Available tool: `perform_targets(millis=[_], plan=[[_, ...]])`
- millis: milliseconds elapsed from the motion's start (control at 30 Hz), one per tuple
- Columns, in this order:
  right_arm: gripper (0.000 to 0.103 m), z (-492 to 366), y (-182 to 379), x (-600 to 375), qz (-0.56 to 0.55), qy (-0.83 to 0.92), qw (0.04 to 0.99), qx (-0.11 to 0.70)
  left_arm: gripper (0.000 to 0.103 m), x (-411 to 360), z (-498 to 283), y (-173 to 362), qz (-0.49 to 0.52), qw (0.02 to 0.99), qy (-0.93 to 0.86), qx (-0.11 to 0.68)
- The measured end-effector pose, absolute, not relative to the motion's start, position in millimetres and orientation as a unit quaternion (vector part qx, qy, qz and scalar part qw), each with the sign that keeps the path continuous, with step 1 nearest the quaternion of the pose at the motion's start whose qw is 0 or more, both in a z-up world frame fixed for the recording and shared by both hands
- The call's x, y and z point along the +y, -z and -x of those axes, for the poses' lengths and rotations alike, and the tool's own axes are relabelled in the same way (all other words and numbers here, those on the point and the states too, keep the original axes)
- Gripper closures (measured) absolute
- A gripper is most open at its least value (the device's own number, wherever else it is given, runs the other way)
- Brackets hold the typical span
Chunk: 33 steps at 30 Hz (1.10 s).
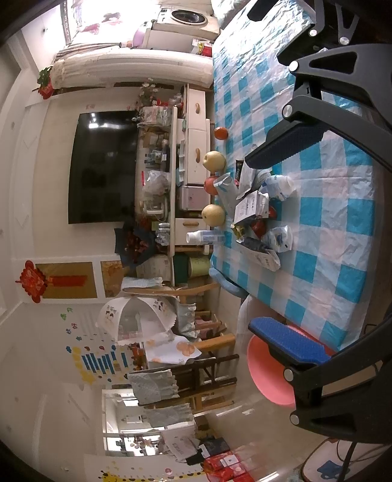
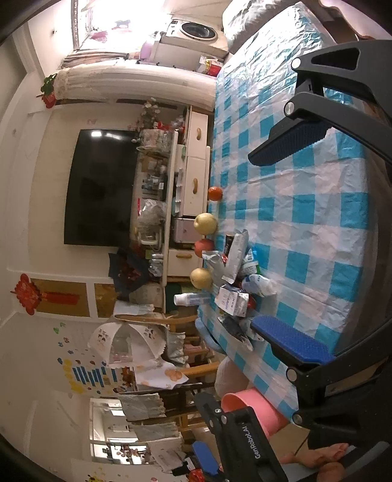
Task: Collect trash
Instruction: 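Move both tools toward the pile of packets and cartons on the table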
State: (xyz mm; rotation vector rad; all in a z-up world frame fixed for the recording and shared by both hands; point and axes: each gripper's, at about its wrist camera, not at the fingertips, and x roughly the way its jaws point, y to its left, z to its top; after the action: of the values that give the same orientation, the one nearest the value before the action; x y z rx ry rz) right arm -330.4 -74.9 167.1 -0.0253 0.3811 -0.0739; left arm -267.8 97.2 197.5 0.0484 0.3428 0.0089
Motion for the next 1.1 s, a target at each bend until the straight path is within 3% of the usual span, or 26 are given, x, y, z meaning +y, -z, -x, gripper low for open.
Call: perform_targets(millis=[1100], plan=[[0.005,272.8,-90.4,-89.6,0.016,0.035,0.963,0.268,0.004,81.8,209.0,-112.1,-0.043,0.962,0.016,0.27]])
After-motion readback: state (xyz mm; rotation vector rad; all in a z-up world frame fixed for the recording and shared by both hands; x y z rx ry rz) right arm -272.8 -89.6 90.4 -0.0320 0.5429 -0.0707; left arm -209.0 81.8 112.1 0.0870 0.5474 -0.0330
